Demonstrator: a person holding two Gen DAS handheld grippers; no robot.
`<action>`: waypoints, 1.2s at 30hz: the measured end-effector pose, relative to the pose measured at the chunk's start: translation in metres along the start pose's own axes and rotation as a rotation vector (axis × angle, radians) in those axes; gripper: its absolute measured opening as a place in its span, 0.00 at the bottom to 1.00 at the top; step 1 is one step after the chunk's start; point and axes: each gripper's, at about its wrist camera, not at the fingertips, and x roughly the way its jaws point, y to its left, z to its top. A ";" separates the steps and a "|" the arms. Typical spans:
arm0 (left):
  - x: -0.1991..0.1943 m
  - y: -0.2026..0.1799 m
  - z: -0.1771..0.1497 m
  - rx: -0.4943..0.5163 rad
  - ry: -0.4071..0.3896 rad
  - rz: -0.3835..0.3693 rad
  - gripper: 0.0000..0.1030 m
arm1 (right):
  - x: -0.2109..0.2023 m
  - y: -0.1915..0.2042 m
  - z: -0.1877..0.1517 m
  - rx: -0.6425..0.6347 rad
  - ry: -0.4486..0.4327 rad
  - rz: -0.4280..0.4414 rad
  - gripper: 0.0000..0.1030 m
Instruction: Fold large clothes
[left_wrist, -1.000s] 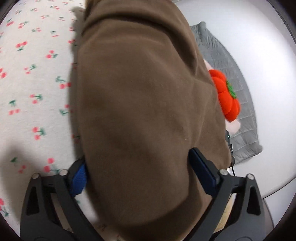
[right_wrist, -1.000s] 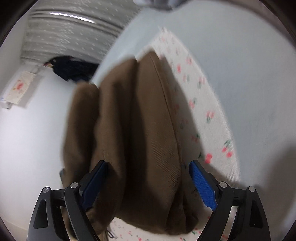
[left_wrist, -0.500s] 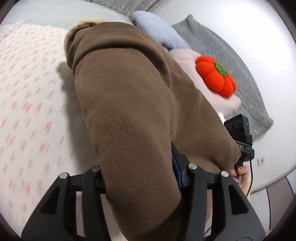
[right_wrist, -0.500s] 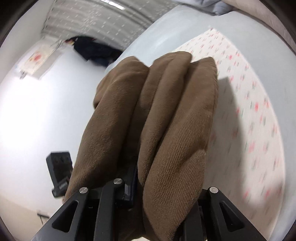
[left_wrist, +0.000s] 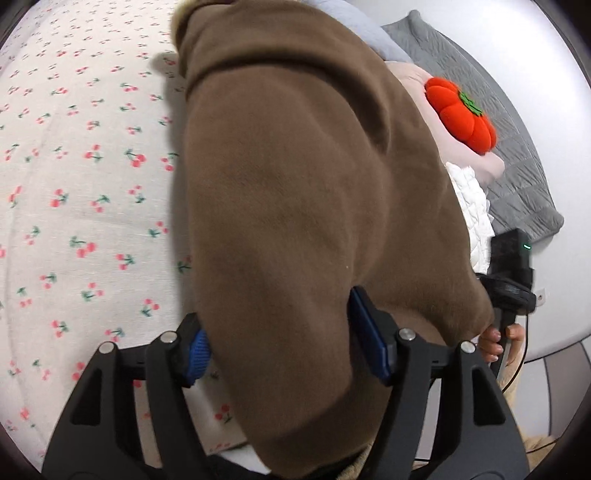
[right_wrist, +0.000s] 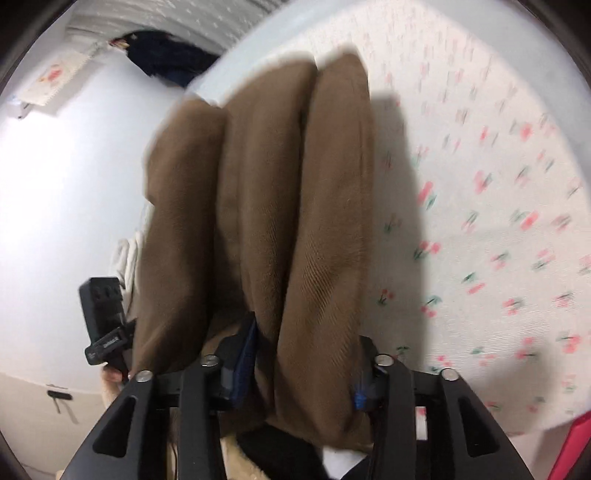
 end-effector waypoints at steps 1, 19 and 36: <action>-0.003 -0.001 0.004 0.011 -0.004 0.015 0.67 | -0.014 0.004 0.003 -0.024 -0.044 -0.003 0.62; -0.017 0.082 0.114 -0.212 -0.318 -0.147 0.67 | 0.057 0.075 0.057 -0.150 0.015 0.068 0.80; 0.049 0.048 0.204 -0.067 -0.384 -0.082 0.09 | 0.062 0.047 0.044 -0.171 -0.001 0.094 0.80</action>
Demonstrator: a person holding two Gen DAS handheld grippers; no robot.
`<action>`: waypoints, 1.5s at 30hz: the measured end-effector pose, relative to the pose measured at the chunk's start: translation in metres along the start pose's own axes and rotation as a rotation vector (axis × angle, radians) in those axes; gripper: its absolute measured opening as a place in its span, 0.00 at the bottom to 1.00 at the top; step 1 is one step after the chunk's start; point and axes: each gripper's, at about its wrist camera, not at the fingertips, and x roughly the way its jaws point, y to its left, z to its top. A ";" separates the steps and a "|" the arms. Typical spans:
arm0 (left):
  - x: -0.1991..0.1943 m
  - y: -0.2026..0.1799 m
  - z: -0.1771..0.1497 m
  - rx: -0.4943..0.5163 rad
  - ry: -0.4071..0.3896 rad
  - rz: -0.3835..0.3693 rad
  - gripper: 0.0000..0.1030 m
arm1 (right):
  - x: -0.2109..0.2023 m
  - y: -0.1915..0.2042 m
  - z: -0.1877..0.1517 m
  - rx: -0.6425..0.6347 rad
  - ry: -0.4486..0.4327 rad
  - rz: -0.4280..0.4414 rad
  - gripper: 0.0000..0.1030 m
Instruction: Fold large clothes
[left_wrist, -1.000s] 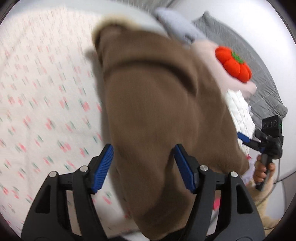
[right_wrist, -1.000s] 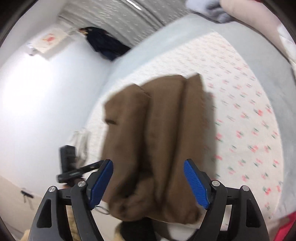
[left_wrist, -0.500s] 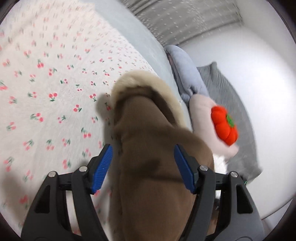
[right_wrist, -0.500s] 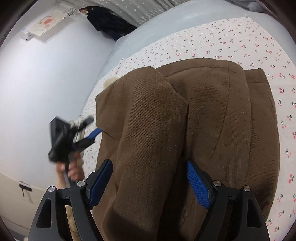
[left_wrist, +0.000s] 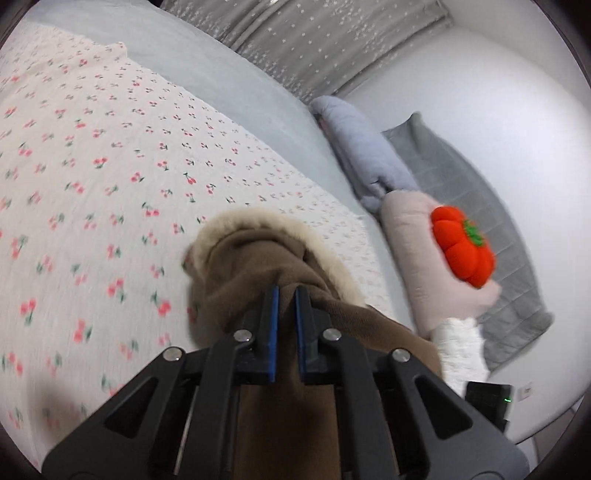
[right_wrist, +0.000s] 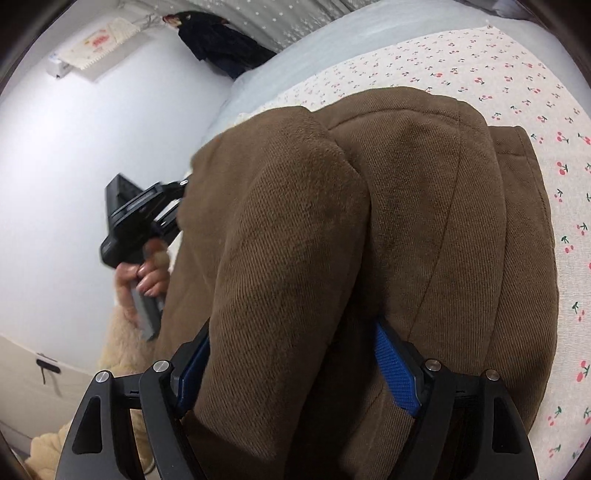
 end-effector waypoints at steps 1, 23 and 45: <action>0.007 0.001 0.001 0.008 0.012 0.021 0.10 | -0.002 -0.001 -0.002 0.002 -0.011 0.006 0.80; -0.061 -0.136 -0.100 0.367 0.023 -0.101 0.46 | -0.133 0.015 -0.022 0.070 -0.324 0.154 0.11; -0.005 -0.151 -0.150 0.560 0.191 0.126 0.46 | -0.146 0.065 -0.116 -0.117 -0.364 -0.213 0.50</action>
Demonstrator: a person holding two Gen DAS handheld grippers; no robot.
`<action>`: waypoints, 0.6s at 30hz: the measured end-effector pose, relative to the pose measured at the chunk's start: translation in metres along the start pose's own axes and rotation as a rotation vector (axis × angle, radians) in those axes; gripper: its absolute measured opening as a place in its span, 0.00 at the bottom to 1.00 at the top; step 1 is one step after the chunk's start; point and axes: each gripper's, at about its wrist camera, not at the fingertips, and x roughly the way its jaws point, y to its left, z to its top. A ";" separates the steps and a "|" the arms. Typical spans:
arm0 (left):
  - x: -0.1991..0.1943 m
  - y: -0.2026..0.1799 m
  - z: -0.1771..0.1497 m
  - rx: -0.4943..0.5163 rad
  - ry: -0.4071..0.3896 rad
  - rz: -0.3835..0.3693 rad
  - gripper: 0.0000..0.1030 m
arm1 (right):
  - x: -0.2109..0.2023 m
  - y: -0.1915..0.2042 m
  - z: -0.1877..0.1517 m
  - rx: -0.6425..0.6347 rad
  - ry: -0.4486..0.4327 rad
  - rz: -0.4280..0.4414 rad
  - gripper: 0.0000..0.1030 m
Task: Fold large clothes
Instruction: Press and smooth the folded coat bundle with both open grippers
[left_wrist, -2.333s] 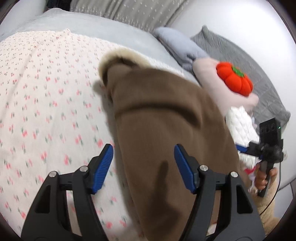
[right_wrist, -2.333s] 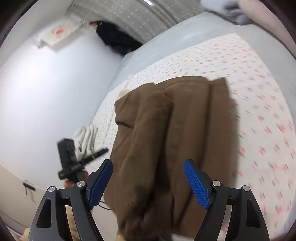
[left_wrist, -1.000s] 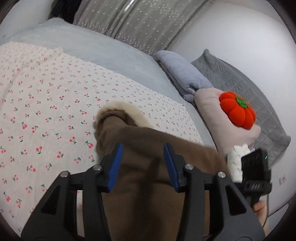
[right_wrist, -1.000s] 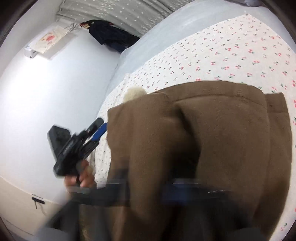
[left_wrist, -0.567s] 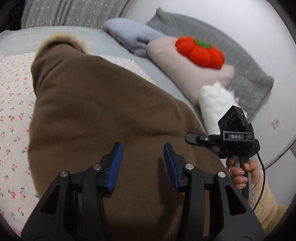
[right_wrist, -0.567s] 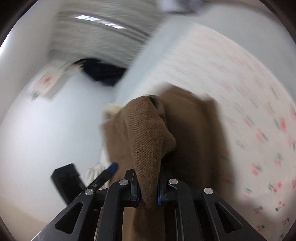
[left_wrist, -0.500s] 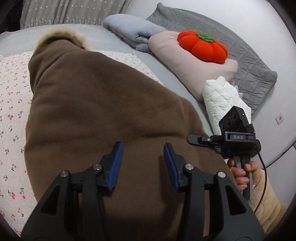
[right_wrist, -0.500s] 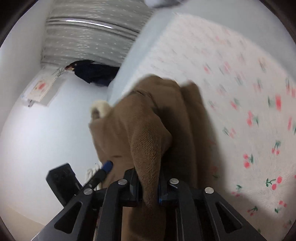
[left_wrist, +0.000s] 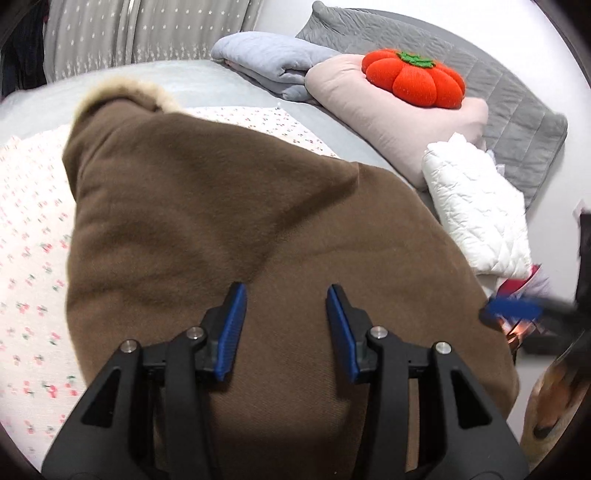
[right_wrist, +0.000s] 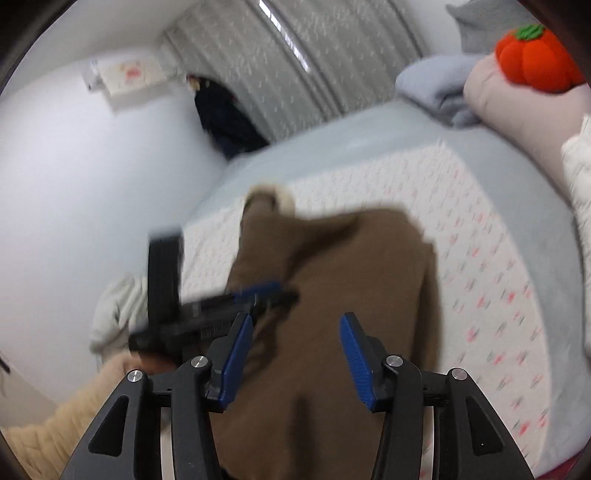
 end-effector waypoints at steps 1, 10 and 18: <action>-0.006 -0.003 -0.001 0.014 -0.005 0.024 0.46 | 0.015 -0.002 -0.010 0.011 0.041 -0.026 0.50; -0.083 -0.025 -0.057 0.027 -0.077 -0.039 0.46 | 0.043 -0.060 -0.050 0.096 0.078 -0.065 0.12; -0.079 -0.038 -0.110 0.088 -0.135 0.008 0.47 | 0.017 -0.023 -0.054 -0.003 -0.005 -0.074 0.48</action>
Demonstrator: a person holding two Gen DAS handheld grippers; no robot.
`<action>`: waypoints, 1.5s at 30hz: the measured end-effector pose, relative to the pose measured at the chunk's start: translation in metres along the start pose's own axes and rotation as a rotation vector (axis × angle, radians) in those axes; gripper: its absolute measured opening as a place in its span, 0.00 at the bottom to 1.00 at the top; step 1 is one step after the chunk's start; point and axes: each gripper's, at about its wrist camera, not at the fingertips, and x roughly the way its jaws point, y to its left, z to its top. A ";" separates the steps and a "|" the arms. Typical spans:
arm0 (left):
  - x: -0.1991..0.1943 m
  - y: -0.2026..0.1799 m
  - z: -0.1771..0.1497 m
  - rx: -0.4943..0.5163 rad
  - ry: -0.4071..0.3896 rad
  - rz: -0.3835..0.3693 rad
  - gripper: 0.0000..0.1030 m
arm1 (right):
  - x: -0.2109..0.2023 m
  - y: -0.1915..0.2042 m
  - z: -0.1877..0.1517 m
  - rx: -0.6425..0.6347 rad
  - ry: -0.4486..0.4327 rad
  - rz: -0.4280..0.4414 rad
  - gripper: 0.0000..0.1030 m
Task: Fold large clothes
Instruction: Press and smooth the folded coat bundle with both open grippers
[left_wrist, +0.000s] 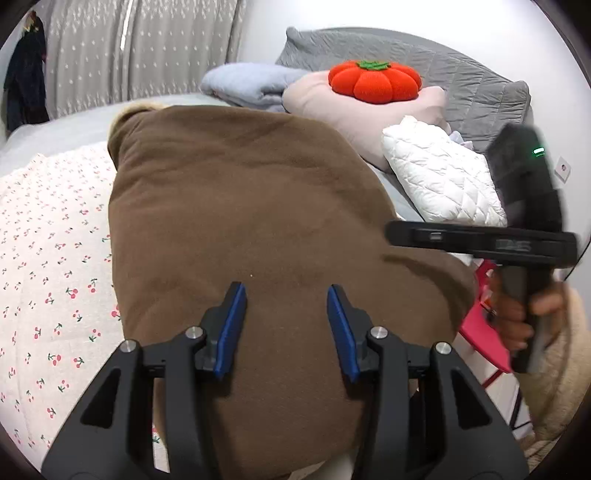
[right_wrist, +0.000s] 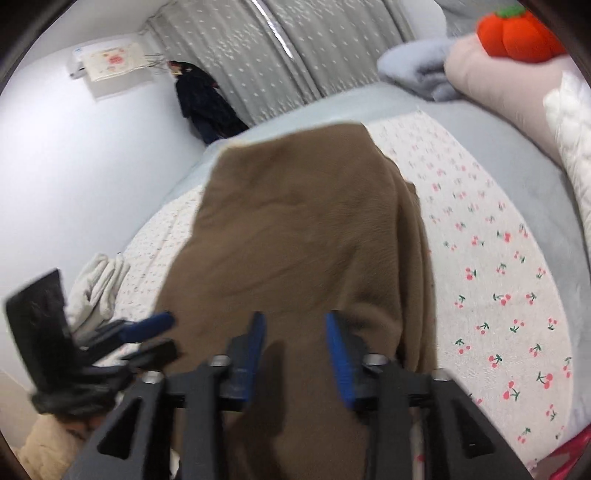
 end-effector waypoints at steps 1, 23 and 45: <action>0.000 -0.001 -0.002 -0.007 -0.010 0.004 0.47 | -0.004 0.006 -0.002 -0.027 -0.015 -0.007 0.54; -0.032 -0.009 -0.048 -0.057 -0.109 0.030 0.47 | 0.012 0.016 -0.052 -0.193 -0.075 -0.125 0.54; -0.021 -0.011 -0.004 -0.076 -0.074 0.040 0.62 | -0.007 0.025 0.073 -0.239 -0.104 -0.164 0.46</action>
